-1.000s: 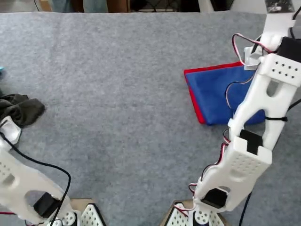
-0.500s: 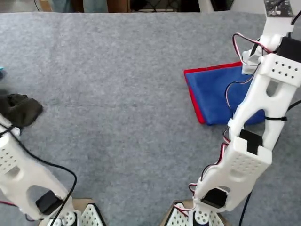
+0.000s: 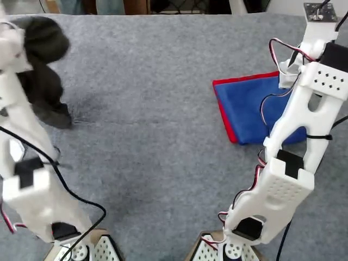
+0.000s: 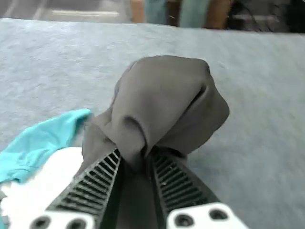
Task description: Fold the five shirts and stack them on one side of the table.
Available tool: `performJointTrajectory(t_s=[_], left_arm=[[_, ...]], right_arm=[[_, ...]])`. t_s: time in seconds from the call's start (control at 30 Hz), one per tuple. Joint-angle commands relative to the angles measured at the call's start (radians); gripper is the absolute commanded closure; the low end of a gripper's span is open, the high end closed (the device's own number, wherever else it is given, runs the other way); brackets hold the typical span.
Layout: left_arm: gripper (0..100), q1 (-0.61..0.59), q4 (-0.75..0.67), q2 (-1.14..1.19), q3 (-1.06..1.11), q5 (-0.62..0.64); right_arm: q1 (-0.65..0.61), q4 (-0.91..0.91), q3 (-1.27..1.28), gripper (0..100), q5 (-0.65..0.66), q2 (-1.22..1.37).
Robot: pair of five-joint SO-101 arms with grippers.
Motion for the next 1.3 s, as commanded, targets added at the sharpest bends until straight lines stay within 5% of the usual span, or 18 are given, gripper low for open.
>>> performJointTrajectory(t_s=[0.0,0.2,0.33,0.47,0.57,0.83,1.0,1.27], left_arm=[[97,0.156,0.005,-0.281,0.467,0.006],[97,0.423,-0.187,-0.660,1.273,0.014],[97,0.438,-0.405,-0.970,1.704,0.009],[87,0.427,-0.427,-1.232,1.882,0.008],[76,0.363,-0.376,-1.381,1.874,0.052],[74,0.041,-0.250,-1.479,1.730,0.064],[74,-0.300,-0.381,-1.470,1.871,0.063],[74,-0.527,-0.667,-1.310,2.199,-0.094]], right_arm=[[-0.009,0.008,-0.007,98.3,-0.005,-0.062],[-0.017,0.009,-0.005,98.3,-0.002,-0.062],[-0.032,0.009,-0.005,98.1,0.000,-0.062],[-0.074,0.012,-0.001,98.0,0.000,-0.062],[-0.146,0.012,0.024,93.6,-0.006,-0.064],[-0.422,0.014,0.114,71.1,-0.072,-0.064],[-0.663,0.014,0.191,73.3,-0.084,-0.062],[-0.953,-0.106,0.357,73.7,-0.170,0.058]])
